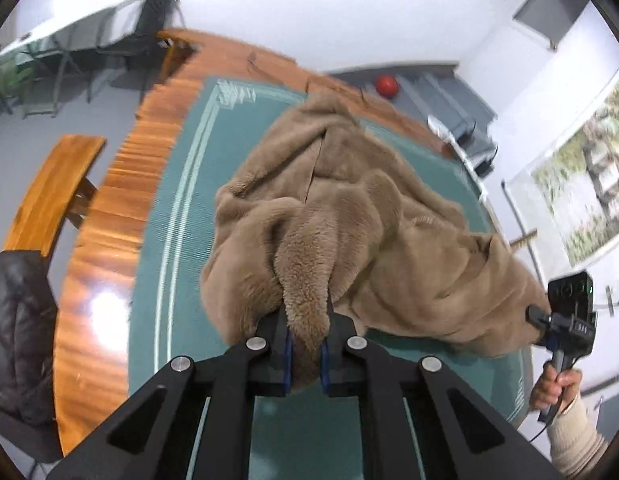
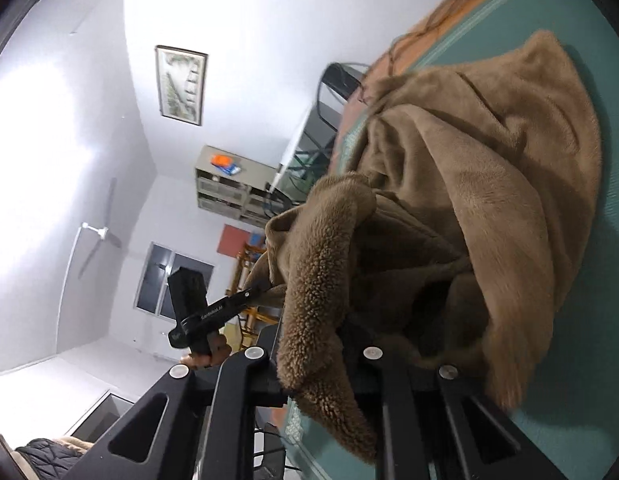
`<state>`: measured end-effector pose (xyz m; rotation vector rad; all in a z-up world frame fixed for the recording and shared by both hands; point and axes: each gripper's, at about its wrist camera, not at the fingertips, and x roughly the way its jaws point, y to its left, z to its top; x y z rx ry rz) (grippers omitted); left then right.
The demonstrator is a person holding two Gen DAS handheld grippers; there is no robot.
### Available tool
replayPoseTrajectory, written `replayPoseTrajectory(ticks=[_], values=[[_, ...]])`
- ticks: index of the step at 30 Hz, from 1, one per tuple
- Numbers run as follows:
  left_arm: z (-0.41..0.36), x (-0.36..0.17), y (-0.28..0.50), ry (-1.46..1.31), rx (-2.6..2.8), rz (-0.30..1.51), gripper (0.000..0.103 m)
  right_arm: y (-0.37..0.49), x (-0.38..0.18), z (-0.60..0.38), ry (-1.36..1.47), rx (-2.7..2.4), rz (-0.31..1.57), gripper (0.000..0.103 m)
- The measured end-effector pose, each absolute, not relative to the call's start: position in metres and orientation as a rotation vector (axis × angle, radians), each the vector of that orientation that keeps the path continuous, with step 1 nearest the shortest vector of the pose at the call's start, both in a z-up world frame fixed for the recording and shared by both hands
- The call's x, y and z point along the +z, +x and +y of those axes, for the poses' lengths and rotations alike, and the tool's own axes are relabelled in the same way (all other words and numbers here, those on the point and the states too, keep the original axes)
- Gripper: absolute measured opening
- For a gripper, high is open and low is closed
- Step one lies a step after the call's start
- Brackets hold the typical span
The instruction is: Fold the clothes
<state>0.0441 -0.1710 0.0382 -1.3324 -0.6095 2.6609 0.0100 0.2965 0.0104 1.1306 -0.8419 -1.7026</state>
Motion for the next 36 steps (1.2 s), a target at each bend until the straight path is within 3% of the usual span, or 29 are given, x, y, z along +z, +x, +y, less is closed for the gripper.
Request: replayPoseTrajectory(ticks=[4,6,8,12,13,14,15,16,24,27,30,33,34,36], values=[[-0.157,0.104,0.084,-1.114,2.794,-0.608,0.011,0.037,0.043,0.321,1.024,-1.707,-0.855,0.016],[-0.145,0.141,0.105,-0.987,2.849,-0.586,0.011,0.053,0.073,0.337,0.929,-1.705,-0.838,0.007],[-0.126,0.174,0.123,-0.881,2.886,-0.507,0.011,0.072,0.108,0.354,0.814,-1.695,-0.811,0.007],[-0.096,0.197,0.148,-0.830,2.928,-0.378,0.011,0.104,0.140,0.371,0.765,-1.863,-0.529,0.011],[-0.092,0.196,0.152,-0.834,2.938,-0.356,0.011,0.113,0.141,0.374,0.782,-1.932,-0.448,0.025],[-0.090,0.192,0.156,-0.850,2.946,-0.351,0.011,0.115,0.132,0.370,0.817,-1.976,-0.375,0.065],[-0.091,0.185,0.159,-0.881,2.948,-0.374,0.011,0.117,0.122,0.366,0.853,-2.017,-0.300,0.090],[-0.095,0.176,0.162,-0.911,2.950,-0.405,0.011,0.115,0.108,0.358,0.884,-2.037,-0.237,0.103],[-0.134,0.112,0.189,-1.094,2.977,-0.665,0.011,0.100,0.017,0.297,1.004,-2.056,0.249,0.102],[-0.149,0.098,0.197,-1.123,2.976,-0.741,0.011,0.091,0.013,0.277,1.004,-2.002,0.356,0.093],[-0.159,0.088,0.200,-1.133,2.976,-0.778,0.011,0.083,0.009,0.256,1.001,-1.946,0.460,0.078],[-0.166,0.085,0.199,-1.118,2.968,-0.811,0.011,0.069,-0.011,0.232,1.048,-1.890,0.615,0.054],[-0.167,0.085,0.199,-1.111,2.965,-0.815,0.011,0.063,-0.022,0.225,1.080,-1.876,0.662,0.041],[-0.168,0.087,0.196,-1.098,2.947,-0.816,0.011,0.049,-0.044,0.215,1.151,-1.856,0.716,0.031]])
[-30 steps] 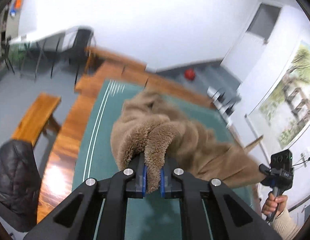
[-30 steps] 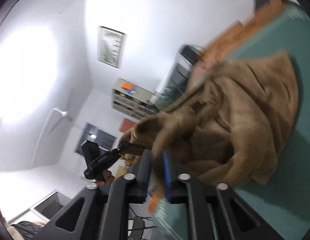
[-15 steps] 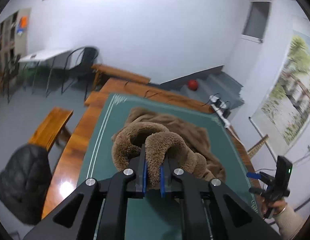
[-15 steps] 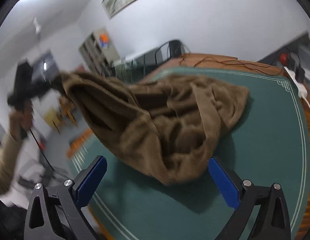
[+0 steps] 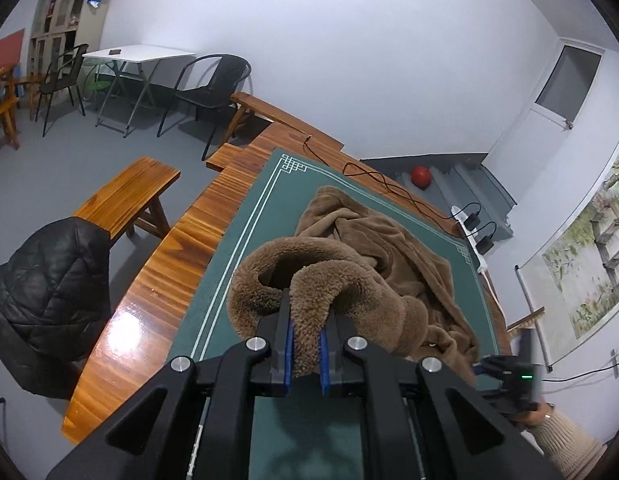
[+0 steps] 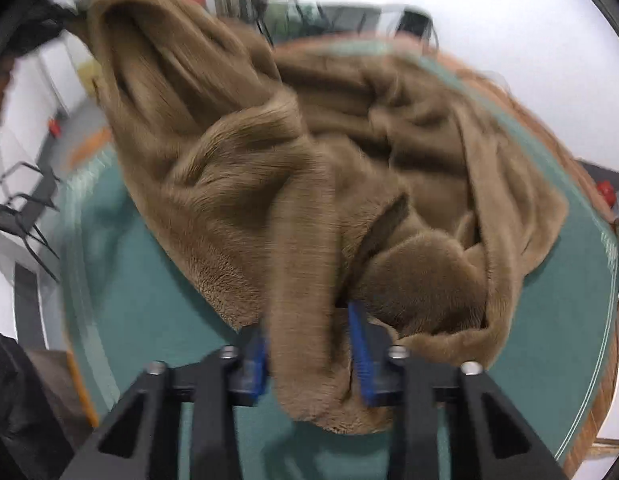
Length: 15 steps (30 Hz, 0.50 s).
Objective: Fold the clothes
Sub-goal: 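Lift the fleece off the table with both tools, raising the held edges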
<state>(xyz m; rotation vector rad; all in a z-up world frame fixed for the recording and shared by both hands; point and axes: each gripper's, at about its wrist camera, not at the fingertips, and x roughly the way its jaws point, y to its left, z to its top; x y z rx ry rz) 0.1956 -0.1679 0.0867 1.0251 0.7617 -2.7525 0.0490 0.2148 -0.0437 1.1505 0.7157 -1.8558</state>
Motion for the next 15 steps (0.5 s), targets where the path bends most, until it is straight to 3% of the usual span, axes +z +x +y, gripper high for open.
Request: replayPoseTrajectory(ticks=[5,8,15], values=[[-0.163,0.102,0.191,0.991,-2.800,0.740,0.011,0.044,-0.054,0.195,1.106,-1.942,0.771,0.014],[-0.155,0.117,0.192,0.947,-2.850,0.739,0.011,0.054,-0.037,0.188,0.910,-2.119,0.912,0.011],[-0.126,0.145,0.197,0.873,-2.985,0.690,0.011,0.056,0.075,0.230,0.338,-2.750,0.914,0.011]])
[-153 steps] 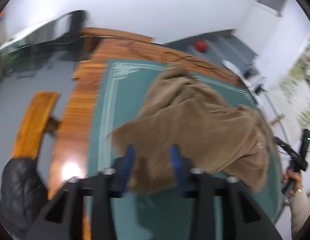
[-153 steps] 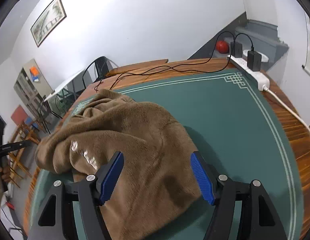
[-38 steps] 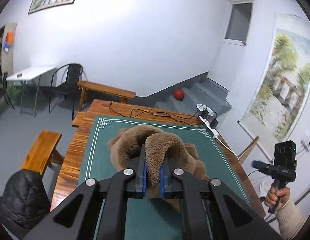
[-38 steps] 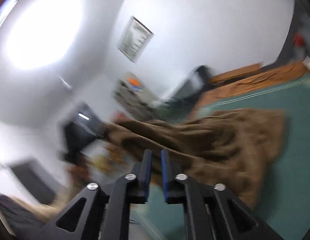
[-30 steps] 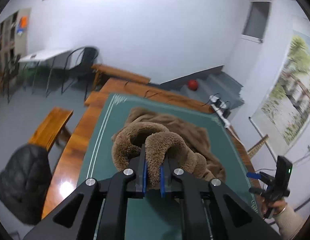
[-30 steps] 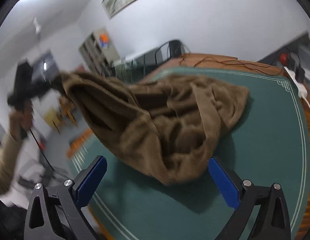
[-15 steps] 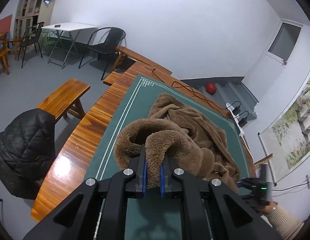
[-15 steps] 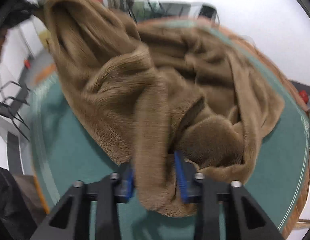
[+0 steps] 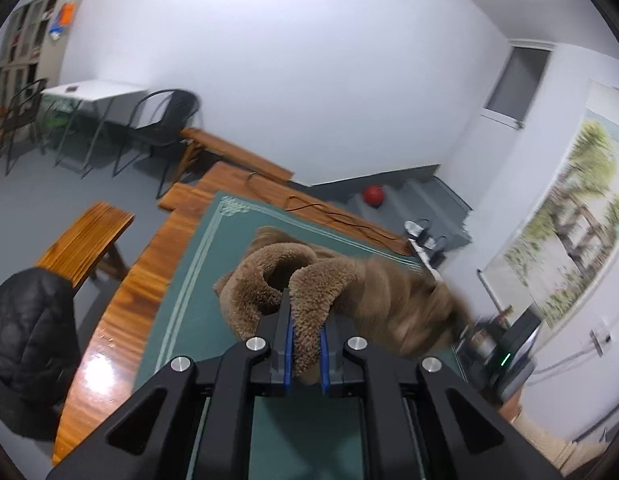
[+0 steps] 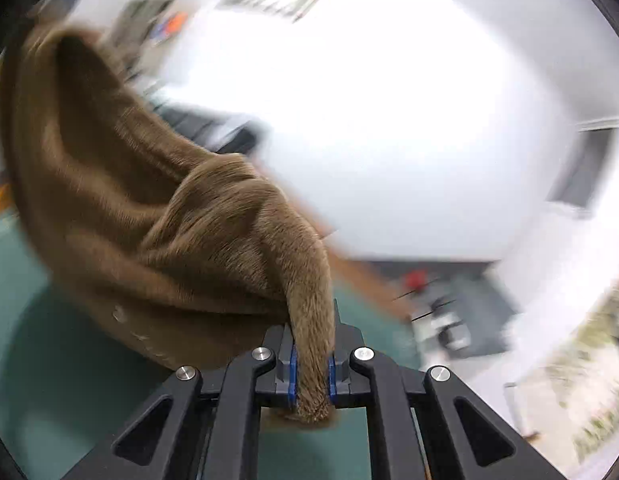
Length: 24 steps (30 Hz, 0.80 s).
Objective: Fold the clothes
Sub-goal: 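Lift the fleece off the table with both tools, raising the held edges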
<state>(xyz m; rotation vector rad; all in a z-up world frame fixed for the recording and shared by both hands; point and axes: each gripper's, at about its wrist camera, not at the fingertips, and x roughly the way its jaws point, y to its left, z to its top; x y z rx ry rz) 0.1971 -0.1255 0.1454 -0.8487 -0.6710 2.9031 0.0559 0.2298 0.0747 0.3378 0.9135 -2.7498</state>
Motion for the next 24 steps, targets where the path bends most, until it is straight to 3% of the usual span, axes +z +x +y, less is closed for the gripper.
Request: replayPoseTrajectory(ticks=[5,12,18,24], values=[[-0.099,0.089,0.188,-1.016,2.822,-0.645,0.012,0.073,0.110,0.260,0.149,-2.902,0.927,0.011],[-0.040,-0.028,0.171,-1.358,2.603,-0.489,0.012,0.063,0.068,0.259,0.311,-2.828,1.001,0.011],[-0.013,-0.043,0.183,-1.391,2.519,-0.341,0.015,0.060,0.058,0.279,0.369,-2.831,0.995,0.011],[-0.006,-0.029,0.179,-1.362,2.506,-0.198,0.040,0.079,0.045,0.290,0.458,-2.854,0.924,0.011]])
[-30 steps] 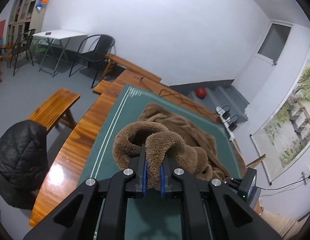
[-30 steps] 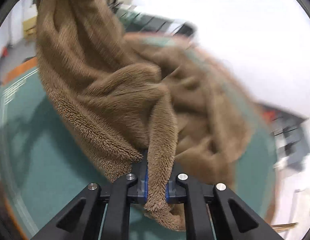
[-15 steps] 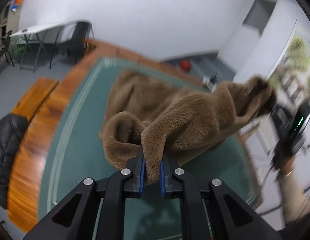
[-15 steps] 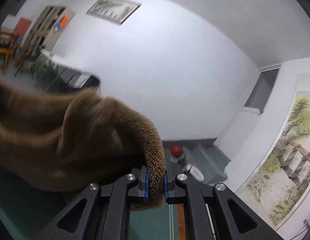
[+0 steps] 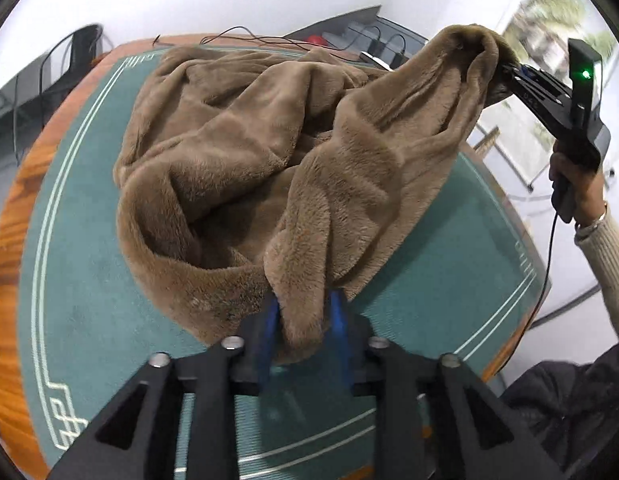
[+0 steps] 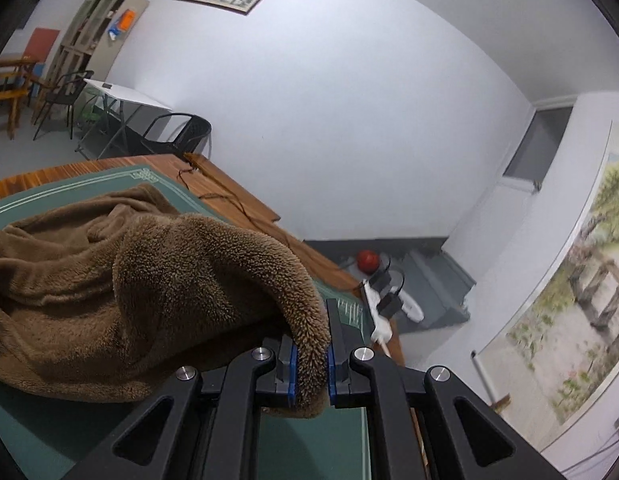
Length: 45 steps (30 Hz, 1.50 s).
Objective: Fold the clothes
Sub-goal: 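Lift the fleece off the table with both tools, raising the held edges, then hold the fleece raised high with both tools, letting it hang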
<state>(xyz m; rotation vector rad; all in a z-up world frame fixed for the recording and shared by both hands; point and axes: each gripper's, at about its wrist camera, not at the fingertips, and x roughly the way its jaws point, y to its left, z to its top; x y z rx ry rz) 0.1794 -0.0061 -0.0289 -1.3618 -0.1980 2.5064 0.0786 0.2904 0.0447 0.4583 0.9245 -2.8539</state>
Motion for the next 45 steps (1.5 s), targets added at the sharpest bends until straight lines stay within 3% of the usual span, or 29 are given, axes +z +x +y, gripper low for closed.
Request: replayPoseTrajectory(ticks=[4,15,17,19,22,34,45], values=[[0.000,-0.024,0.170,-1.347,2.532,-0.098,0.060,0.081,0.038,0.297,0.505,-2.857,0.899,0.011],[0.029,-0.058,0.129,-1.458,2.283,0.109,0.062,0.091,0.041,0.305,0.520,-2.877,0.860,0.011],[0.033,-0.060,0.127,-1.473,2.290,0.125,0.053,0.092,0.042,0.306,0.515,-2.883,0.859,0.011],[0.028,-0.055,0.125,-1.487,2.340,0.074,0.021,0.093,0.042,0.311,0.520,-2.895,0.845,0.011],[0.019,-0.038,0.124,-1.471,2.463,-0.012,0.015,0.092,0.043,0.319,0.532,-2.923,0.807,0.011],[-0.039,0.179,0.153,-0.700,3.080,-0.330,0.014,0.089,0.096,0.336,0.334,-3.058,0.590,0.011],[-0.028,0.287,0.200,-0.174,3.078,-0.351,0.014,0.118,0.223,0.366,-0.132,-3.154,0.238,0.011]])
